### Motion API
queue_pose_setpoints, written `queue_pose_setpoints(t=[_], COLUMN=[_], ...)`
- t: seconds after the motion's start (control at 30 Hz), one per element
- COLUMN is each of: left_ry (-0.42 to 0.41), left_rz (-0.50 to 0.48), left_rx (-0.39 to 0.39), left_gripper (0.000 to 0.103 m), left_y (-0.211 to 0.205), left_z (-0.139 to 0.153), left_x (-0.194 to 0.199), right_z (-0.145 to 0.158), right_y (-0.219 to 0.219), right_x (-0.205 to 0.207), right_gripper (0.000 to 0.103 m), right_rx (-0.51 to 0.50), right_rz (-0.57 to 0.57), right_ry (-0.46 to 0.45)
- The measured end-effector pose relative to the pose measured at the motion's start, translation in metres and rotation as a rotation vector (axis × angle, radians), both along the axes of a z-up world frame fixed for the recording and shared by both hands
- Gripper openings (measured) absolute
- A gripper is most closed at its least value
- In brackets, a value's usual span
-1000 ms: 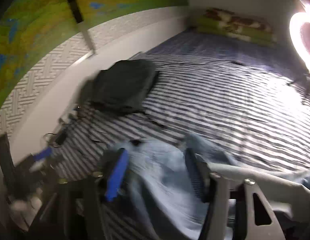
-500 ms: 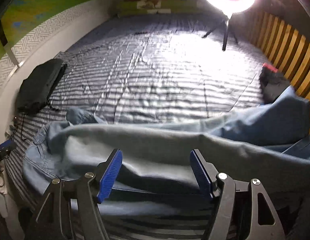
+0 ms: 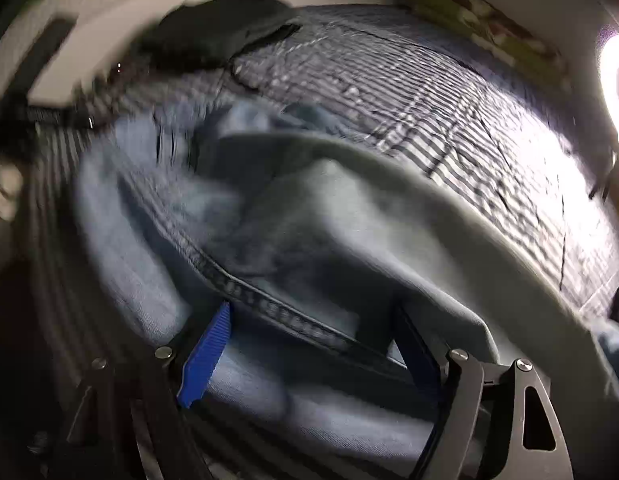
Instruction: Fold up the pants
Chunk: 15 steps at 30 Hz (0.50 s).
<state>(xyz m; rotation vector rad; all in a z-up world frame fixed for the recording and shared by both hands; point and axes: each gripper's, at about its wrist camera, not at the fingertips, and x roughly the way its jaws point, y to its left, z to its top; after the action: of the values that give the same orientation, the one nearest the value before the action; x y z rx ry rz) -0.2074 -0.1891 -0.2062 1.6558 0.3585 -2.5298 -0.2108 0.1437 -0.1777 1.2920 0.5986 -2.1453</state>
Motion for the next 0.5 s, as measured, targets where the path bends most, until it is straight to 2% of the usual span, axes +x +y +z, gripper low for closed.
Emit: queue_pose_setpoints(t=[0.07, 0.1, 0.13, 0.2, 0.33, 0.5], left_ry=[0.000, 0.002, 0.005, 0.020, 0.040, 0.068], left_rz=[-0.012, -0.017, -0.019, -0.024, -0.029, -0.033], left_rx=[0.016, 0.024, 0.025, 0.023, 0.023, 0.030], left_gripper=[0.086, 0.086, 0.086, 0.085, 0.080, 0.080], left_y=[0.003, 0.005, 0.006, 0.010, 0.012, 0.012], left_z=[-0.003, -0.003, -0.003, 0.000, 0.009, 0.024], left_x=[0.002, 0.003, 0.004, 0.006, 0.008, -0.007], right_z=[-0.008, -0.010, -0.012, -0.010, 0.006, 0.020], right_y=[-0.005, -0.005, -0.004, 0.003, 0.017, 0.031], right_x=[0.001, 0.001, 0.000, 0.000, 0.016, 0.045], right_gripper=[0.077, 0.068, 0.042, 0.009, 0.008, 0.008], right_rx=[0.042, 0.036, 0.025, 0.002, -0.068, -0.119], right_rz=[-0.003, -0.010, -0.018, -0.054, -0.079, -0.040], right_ry=[0.021, 0.014, 0.002, -0.033, -0.037, -0.090])
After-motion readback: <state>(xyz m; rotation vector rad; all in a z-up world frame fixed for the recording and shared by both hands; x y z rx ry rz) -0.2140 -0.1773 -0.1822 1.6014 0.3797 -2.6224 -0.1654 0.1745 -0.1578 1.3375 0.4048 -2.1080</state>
